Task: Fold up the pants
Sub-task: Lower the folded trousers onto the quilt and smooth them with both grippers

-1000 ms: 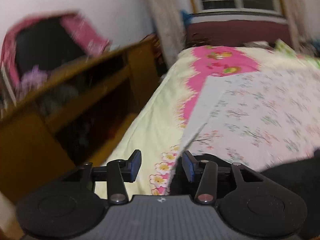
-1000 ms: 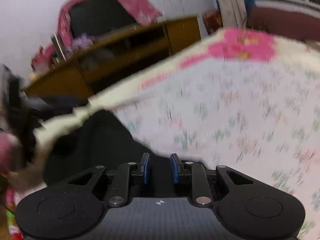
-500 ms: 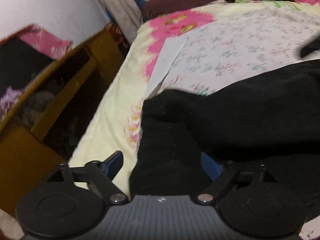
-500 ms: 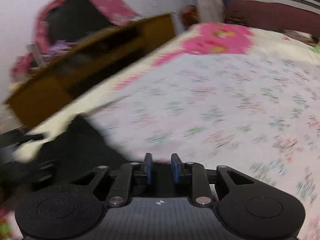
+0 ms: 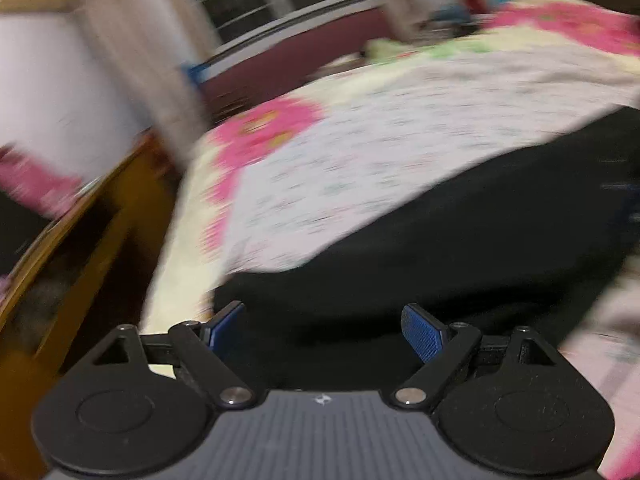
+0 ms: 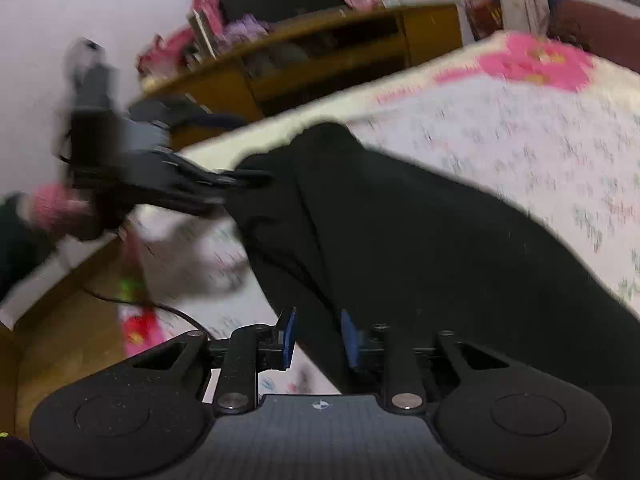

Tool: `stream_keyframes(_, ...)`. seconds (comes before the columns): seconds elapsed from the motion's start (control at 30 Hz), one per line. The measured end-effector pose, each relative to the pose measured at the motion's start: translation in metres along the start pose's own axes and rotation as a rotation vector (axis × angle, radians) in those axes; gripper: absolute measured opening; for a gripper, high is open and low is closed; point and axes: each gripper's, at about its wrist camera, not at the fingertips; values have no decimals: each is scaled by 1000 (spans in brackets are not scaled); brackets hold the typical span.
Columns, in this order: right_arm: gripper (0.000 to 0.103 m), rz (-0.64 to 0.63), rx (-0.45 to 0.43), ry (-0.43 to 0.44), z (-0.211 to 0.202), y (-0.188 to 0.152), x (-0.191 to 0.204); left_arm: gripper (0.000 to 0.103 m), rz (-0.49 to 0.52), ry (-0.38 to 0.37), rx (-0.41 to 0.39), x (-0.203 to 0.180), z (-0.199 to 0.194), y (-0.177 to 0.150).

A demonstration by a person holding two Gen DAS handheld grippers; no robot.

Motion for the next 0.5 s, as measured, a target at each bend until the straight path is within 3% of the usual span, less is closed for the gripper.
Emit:
stream_keyframes(0.07, 13, -40, 24, -58, 11, 2, 1, 94, 86, -97, -8, -18, -3, 0)
stream_keyframes(0.17, 13, -106, 35, -142, 19, 4, 7, 94, 182, -96, 31, -41, 12, -1)
stream_keyframes(0.3, 16, -159, 59, -168, 28, 12, 7, 93, 184, -181, 64, -49, 30, 3)
stream_keyframes(0.4, 14, -213, 72, -206, 32, 11, 7, 92, 240, -161, 73, -60, 36, 4)
stream_keyframes(0.5, 10, -185, 74, -242, 42, 14, 0, 88, 239, -155, 124, -64, 52, 6)
Point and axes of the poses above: each gripper's, at about its wrist camera, not at the fingertips, and z roughly the way its jaws point, x to its left, y to its top, and after that the axes turned 14 degrees about x, right-handed
